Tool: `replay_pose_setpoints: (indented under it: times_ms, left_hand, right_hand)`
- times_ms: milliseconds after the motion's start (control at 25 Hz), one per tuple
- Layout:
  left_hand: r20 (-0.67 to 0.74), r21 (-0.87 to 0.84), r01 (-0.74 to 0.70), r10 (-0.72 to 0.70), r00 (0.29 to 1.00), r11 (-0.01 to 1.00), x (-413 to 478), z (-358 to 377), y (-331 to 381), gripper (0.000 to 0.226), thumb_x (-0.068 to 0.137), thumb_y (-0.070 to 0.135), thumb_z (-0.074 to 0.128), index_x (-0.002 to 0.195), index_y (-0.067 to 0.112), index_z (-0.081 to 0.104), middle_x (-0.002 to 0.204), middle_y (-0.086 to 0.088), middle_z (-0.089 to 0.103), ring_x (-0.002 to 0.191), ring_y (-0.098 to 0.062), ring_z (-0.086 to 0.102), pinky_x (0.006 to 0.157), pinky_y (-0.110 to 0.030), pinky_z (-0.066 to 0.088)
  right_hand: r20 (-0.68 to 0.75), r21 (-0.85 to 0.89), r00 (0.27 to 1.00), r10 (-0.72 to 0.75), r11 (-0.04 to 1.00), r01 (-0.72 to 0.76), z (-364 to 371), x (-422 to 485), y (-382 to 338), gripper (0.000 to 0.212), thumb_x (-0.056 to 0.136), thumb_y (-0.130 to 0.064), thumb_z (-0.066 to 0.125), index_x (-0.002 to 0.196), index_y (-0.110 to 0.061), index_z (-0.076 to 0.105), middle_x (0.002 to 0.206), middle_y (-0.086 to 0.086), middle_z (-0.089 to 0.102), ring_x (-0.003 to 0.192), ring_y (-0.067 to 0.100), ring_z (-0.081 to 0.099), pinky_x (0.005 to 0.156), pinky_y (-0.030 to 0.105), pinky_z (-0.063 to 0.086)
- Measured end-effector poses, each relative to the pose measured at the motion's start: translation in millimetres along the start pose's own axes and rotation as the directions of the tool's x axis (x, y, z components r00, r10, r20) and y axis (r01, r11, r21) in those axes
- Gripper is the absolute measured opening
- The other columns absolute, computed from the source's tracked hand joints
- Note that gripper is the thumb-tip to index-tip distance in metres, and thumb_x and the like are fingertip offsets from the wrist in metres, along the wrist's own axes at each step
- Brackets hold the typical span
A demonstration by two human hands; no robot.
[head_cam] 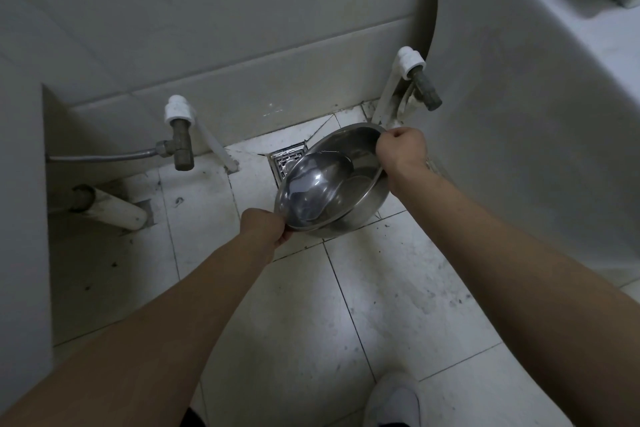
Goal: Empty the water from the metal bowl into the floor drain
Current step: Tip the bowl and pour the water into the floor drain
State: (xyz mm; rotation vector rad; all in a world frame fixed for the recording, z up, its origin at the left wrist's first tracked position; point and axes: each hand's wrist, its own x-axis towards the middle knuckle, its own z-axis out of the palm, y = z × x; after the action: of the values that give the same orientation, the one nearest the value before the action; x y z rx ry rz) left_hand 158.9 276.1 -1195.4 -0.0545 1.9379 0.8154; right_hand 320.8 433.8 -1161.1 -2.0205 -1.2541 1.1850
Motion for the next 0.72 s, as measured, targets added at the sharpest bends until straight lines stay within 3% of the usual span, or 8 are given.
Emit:
replay_pose_setpoints:
  times_ms: [280,480,720]
  left_hand:
    - [0.012,-0.043,0.010,-0.010,1.000,0.999,2.2,2.9,-0.3,0.009,0.089,-0.012,0.062,0.094,-0.005,0.059,0.089,-0.021,0.059,0.064,-0.024,0.059,0.051,-0.029,0.053]
    - [0.021,-0.039,0.008,-0.008,1.000,0.999,4.9,3.6,-1.5,0.024,0.090,-0.013,0.060,0.114,-0.011,0.060,0.100,-0.025,0.057,0.065,-0.025,0.058,0.050,-0.028,0.054]
    - [0.024,-0.040,0.008,-0.007,1.000,0.999,5.3,4.3,-2.4,0.006,0.090,-0.009,0.065,0.094,-0.007,0.061,0.090,-0.021,0.059,0.063,-0.024,0.060,0.041,-0.024,0.053]
  right_hand:
    - [0.001,0.012,1.000,0.012,1.000,-0.012,0.1,2.3,1.6,0.022,0.095,-0.011,0.050,0.094,-0.010,0.072,0.077,0.001,0.060,0.073,0.016,0.060,0.072,0.033,0.054]
    - [0.017,0.010,1.000,0.014,1.000,-0.014,-0.5,2.8,2.2,0.023,0.095,-0.012,0.051,0.100,-0.007,0.073,0.077,0.001,0.059,0.075,0.019,0.060,0.072,0.033,0.054]
    - [0.004,0.013,1.000,0.003,1.000,-0.003,0.0,2.8,0.8,0.022,0.095,-0.011,0.051,0.095,-0.009,0.073,0.076,0.002,0.060,0.070,0.016,0.059,0.069,0.033,0.054]
